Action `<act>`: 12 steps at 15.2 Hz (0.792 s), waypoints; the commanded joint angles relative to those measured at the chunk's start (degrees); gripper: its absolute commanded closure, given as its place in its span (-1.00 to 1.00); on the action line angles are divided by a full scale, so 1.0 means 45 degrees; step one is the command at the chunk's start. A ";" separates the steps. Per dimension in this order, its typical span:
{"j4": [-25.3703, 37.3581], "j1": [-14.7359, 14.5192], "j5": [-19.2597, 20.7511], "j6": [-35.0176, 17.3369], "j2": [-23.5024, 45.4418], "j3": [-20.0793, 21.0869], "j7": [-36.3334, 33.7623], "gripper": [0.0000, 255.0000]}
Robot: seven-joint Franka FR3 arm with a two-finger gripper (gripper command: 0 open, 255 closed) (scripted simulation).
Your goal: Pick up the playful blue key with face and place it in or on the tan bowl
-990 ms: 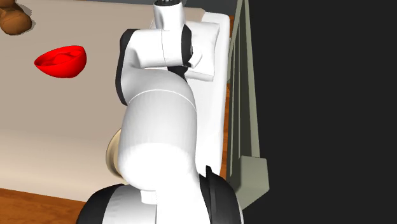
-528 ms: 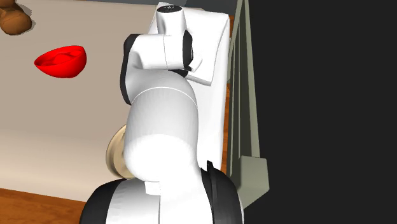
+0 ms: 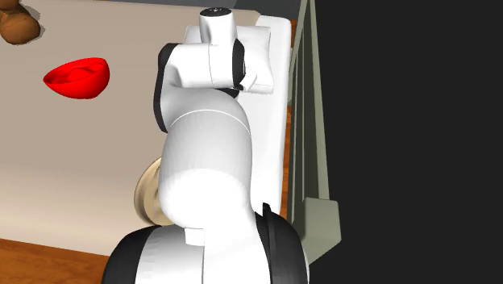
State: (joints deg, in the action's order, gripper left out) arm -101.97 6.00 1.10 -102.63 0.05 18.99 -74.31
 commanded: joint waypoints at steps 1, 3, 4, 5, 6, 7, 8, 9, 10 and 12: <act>-0.0001 -0.0001 -0.0001 -0.0001 0.0003 0.0001 0.0000 1.00; 0.0127 -0.0012 -0.0009 0.0152 -0.0023 0.0011 -0.0017 1.00; 0.0301 -0.0012 -0.0009 0.0323 -0.0021 0.0012 -0.0015 1.00; 0.0485 -0.0014 -0.0006 0.0497 -0.0010 0.0013 -0.0015 1.00; 0.0668 -0.0015 -0.0003 0.0670 0.0001 0.0014 -0.0015 1.00; 0.0856 -0.0017 0.0002 0.0844 0.0015 0.0016 -0.0015 1.00; 0.1047 -0.0019 0.0007 0.1020 0.0032 0.0018 -0.0016 1.00; 0.1243 -0.0021 0.0013 0.1196 0.0053 0.0020 -0.0018 1.00; 0.1442 -0.0024 0.0021 0.1373 0.0077 0.0023 -0.0021 1.00; 0.1854 -0.0031 0.0039 0.1730 0.0135 0.0030 -0.0029 1.00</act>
State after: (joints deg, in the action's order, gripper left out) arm -94.53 5.90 1.27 -95.72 0.66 19.09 -74.38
